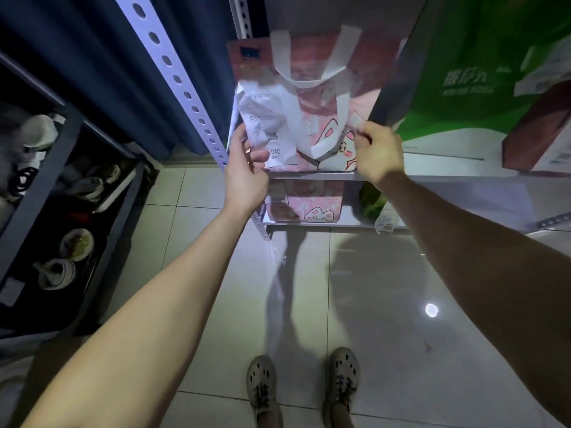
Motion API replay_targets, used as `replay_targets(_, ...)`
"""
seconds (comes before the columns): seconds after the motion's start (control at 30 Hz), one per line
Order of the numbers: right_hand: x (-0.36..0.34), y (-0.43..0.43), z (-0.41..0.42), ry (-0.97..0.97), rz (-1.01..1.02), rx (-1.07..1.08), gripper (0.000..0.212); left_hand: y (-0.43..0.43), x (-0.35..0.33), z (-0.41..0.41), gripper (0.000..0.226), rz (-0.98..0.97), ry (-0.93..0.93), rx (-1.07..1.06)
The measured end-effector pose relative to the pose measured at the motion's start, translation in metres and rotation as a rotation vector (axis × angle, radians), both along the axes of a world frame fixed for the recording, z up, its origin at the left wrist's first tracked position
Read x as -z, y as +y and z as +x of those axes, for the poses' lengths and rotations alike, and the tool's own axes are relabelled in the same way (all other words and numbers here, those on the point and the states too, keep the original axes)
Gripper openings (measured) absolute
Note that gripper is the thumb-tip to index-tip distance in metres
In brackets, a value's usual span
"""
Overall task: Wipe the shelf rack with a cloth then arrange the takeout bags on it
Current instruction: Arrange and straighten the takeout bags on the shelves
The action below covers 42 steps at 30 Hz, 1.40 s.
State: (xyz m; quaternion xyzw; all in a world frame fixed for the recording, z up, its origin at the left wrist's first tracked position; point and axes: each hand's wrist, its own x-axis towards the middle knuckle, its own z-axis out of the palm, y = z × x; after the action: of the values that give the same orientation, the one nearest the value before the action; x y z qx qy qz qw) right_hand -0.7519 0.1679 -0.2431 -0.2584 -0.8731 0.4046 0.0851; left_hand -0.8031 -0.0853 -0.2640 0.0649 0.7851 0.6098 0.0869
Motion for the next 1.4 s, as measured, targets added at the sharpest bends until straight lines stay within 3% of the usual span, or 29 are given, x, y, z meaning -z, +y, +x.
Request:
replay_targets(0.13,0.019,-0.008,-0.003,-0.162,-0.044,-0.057,0.046,-0.022,0.013,0.001,0.094,-0.324,-0.005,-0.021)
replay_targets(0.27,0.026,-0.013,0.001,-0.157,-0.030,-0.046,0.053,-0.024,0.035,0.004,0.110,-0.459,-0.063,0.055)
replay_targets(0.8,0.029,-0.023,0.011,-0.143,-0.012,-0.033,0.040,-0.015,0.041,-0.015,0.100,-0.464,-0.107,0.055)
replay_targets(0.97,0.026,-0.027,0.021,-0.142,-0.043,-0.064,0.043,-0.016,0.033,0.008,0.091,-0.458,-0.029,0.065)
replay_targets(1.07,0.025,-0.027,0.027,-0.138,-0.043,-0.061,0.049,-0.017,0.036,0.026,0.077,-0.457,-0.041,0.117)
replay_targets(1.2,0.015,-0.021,0.044,-0.152,-0.074,-0.020,0.067,-0.015,0.030,0.051,0.081,-0.490,-0.073,0.200)
replay_targets(1.4,-0.009,0.006,0.118,-0.164,-0.111,0.037,0.055,0.012,0.002,0.074,0.073,-0.500,-0.061,0.332)
